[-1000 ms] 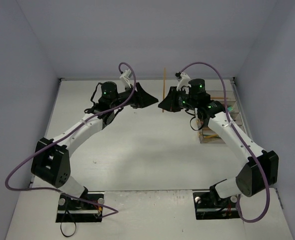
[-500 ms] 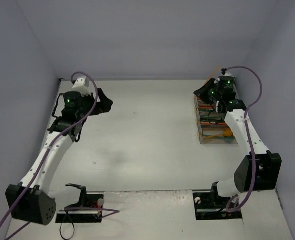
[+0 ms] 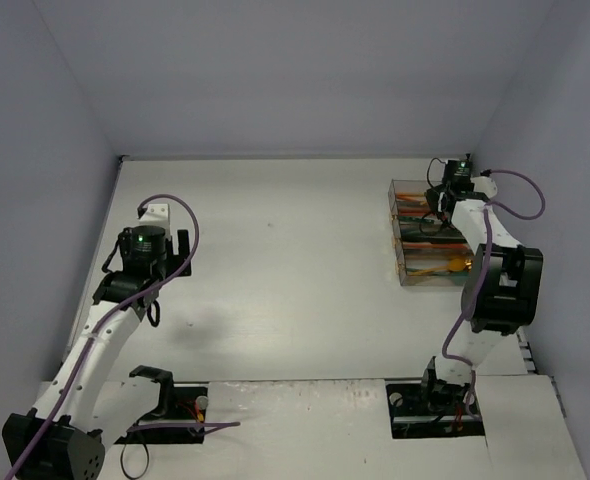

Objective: Sort the eating utensils into containers

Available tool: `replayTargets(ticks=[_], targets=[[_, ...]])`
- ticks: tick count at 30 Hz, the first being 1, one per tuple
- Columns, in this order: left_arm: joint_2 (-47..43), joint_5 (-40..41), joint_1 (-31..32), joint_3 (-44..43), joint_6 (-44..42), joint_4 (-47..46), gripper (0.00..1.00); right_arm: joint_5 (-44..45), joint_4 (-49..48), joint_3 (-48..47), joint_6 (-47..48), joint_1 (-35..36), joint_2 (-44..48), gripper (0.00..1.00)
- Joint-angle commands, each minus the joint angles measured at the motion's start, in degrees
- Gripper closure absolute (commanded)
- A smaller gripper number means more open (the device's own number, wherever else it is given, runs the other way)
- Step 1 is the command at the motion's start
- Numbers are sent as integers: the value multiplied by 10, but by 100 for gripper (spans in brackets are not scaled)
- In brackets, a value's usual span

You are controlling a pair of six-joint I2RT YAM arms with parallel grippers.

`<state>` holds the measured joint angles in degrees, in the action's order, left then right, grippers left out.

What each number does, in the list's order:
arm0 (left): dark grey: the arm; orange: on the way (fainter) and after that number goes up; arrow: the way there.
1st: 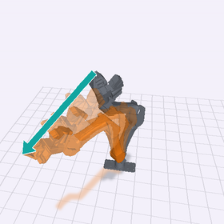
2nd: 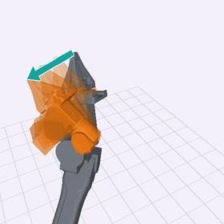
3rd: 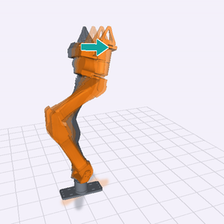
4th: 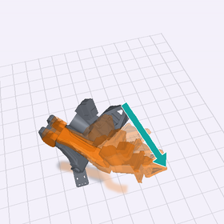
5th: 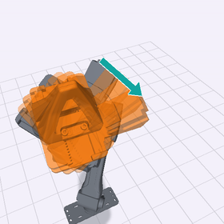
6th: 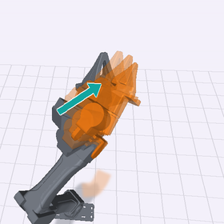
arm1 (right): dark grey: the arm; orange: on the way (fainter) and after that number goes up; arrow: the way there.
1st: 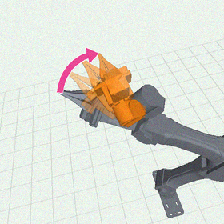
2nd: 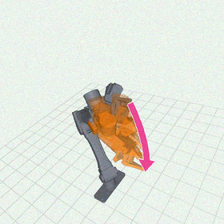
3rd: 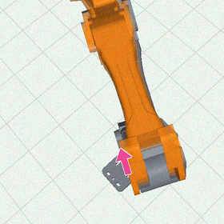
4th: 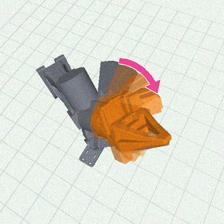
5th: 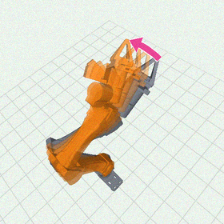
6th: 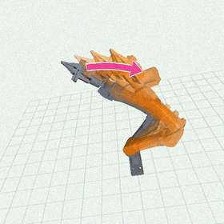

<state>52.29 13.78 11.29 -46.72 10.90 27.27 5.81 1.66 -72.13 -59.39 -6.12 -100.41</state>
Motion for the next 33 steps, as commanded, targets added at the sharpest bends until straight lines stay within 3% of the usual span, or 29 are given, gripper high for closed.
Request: replayTargets(ticks=[1,13,23,33], targets=[[-20,36,5,-6,-16,-36,16,43,-30,-77,-82,5,-36,100],[-26,46,13,-2,-33,-41,16,39,-29,-167,-110,27,-137,100],[-28,53,20,-1,-37,-37,16,62,-32,-168,-152,58,-172,94],[-28,54,26,-1,-39,-39,16,74,-36,-140,-166,58,-164,77]])
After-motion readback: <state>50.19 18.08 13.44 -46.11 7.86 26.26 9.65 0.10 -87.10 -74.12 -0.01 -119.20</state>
